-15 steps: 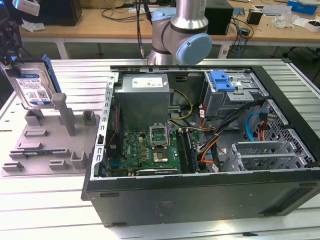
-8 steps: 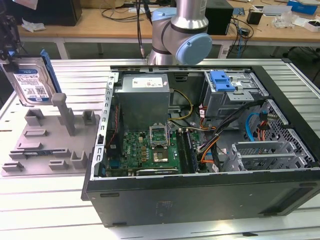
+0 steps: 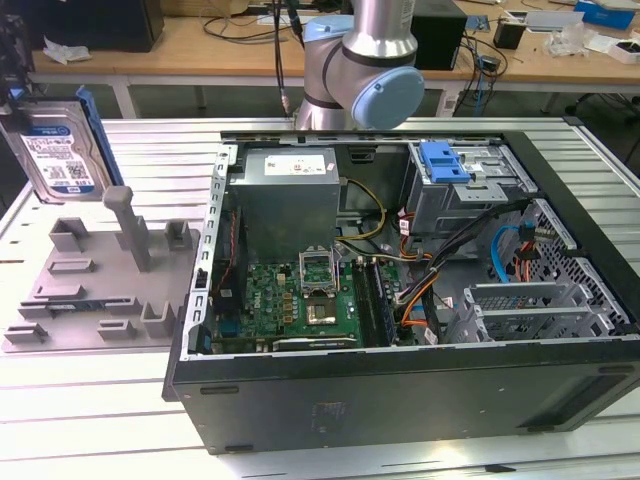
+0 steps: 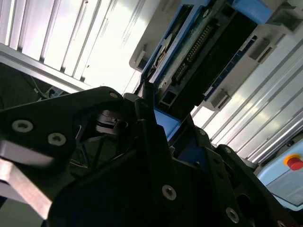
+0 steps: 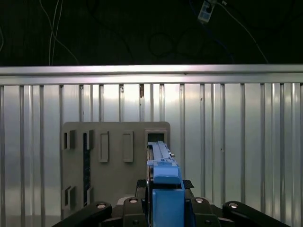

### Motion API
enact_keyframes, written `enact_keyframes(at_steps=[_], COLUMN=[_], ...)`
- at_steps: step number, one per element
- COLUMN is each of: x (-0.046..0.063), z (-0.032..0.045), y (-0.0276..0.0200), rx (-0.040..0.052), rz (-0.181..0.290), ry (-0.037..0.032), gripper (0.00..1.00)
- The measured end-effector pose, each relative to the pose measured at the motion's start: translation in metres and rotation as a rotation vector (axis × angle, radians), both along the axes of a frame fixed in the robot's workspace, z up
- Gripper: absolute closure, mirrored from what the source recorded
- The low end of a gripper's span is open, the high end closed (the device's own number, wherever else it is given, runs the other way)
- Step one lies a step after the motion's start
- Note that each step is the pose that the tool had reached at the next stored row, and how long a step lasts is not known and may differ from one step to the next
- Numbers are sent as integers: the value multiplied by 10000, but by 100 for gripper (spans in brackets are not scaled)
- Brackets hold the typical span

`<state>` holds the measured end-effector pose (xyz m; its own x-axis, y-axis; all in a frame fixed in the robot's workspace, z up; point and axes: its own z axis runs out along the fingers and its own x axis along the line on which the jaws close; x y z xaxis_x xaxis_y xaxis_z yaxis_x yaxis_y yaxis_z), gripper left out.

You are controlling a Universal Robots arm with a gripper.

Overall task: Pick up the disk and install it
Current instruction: 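Pick up the disk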

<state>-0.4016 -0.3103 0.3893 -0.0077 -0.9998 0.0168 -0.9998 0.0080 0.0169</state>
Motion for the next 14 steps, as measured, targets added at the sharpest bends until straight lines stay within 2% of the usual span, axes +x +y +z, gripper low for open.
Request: enact_keyframes(at_steps=[2,6,14], x=[5,26,45], z=[47,191,340], y=[-1,-4,-6], rx=[0,0,0], rz=[1,1,1], ry=[0,0,0], gripper=[64,64,64])
